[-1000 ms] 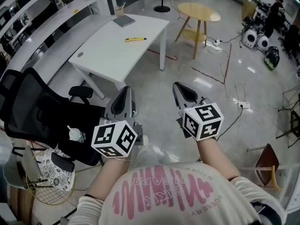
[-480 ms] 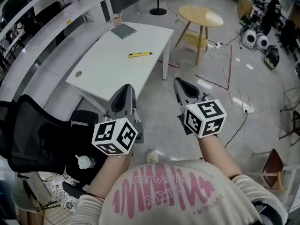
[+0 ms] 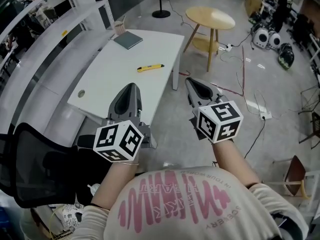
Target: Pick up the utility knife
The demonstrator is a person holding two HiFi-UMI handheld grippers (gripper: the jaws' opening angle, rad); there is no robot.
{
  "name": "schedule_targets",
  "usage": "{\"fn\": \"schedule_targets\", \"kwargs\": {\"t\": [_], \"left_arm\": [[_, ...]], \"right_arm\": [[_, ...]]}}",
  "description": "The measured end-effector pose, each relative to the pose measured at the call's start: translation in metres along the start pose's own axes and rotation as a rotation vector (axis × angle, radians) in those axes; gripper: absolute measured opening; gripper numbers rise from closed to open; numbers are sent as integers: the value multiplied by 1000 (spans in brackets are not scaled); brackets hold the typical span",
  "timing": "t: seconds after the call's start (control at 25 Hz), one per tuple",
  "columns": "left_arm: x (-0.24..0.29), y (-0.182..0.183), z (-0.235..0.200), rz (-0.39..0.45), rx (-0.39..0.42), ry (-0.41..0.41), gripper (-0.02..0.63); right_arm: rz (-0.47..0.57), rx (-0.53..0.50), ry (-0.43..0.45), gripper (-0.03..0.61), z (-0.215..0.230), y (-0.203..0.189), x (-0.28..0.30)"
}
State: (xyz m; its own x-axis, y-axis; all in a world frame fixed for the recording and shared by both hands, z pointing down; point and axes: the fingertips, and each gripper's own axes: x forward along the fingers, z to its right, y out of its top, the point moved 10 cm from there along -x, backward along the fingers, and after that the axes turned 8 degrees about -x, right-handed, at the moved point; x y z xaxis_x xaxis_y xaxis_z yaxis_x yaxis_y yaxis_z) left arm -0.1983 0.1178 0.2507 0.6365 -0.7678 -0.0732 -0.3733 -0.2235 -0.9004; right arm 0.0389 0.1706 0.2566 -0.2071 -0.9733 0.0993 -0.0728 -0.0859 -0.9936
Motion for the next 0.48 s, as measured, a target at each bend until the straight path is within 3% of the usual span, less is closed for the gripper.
{"fn": "schedule_targets", "kwargs": {"t": [0.48], "left_arm": [[32,7,-33,-16,-16,14,28]], "right_arm": [[-13,28,18,15,7,-1,48]]}}
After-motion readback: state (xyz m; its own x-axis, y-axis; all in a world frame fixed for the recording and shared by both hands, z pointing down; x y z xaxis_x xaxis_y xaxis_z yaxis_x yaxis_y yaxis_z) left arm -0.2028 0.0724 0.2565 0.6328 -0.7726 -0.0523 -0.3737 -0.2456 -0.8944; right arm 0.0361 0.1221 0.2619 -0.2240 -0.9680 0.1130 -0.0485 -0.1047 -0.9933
